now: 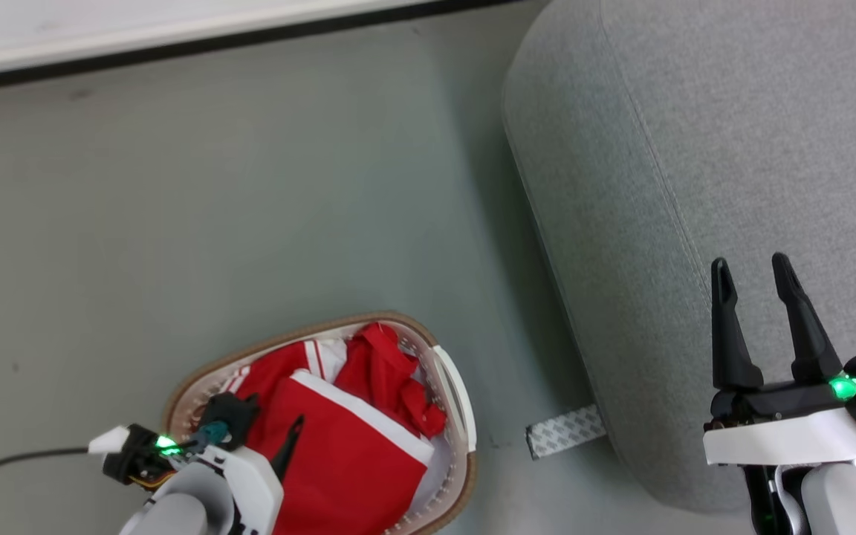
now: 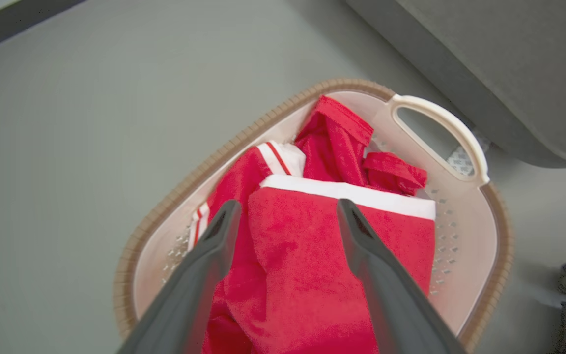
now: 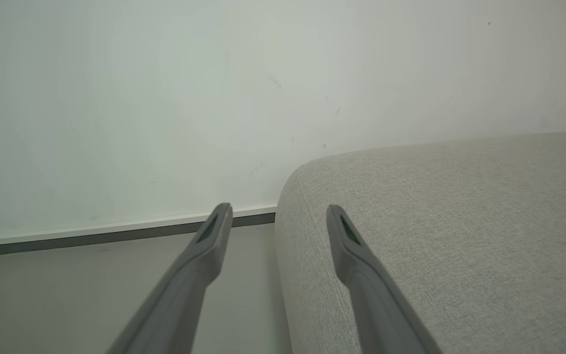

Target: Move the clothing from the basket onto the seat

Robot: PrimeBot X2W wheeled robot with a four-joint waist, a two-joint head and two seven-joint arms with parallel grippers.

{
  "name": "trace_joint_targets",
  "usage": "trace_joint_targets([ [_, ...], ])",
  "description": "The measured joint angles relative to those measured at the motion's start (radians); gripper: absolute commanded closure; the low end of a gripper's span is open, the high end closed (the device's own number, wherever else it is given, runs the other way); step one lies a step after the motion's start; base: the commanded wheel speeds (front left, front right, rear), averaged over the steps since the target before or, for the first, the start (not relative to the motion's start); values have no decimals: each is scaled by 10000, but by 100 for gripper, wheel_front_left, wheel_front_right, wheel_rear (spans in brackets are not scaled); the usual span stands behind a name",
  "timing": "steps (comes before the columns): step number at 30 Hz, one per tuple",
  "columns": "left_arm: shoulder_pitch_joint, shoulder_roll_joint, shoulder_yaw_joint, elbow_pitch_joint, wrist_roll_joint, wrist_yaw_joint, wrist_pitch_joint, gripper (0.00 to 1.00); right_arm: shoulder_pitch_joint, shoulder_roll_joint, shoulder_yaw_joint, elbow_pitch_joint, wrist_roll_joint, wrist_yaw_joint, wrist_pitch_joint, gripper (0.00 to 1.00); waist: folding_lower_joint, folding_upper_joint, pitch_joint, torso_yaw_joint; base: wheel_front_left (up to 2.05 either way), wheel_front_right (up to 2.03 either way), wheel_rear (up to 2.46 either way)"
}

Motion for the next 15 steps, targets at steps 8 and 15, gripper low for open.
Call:
trace_joint_targets([
  [8,-1058,339,-1615,1613,-756,0,859,0,-382,-2,127,-497,259,0,0,0,0,0,980,-420,0,0,0],
  [15,-1808,742,-2665,2529,-1632,0,1687,0,-538,-4,408,-965,418,0,0,0,0,0,1814,-755,0,0,0],
])
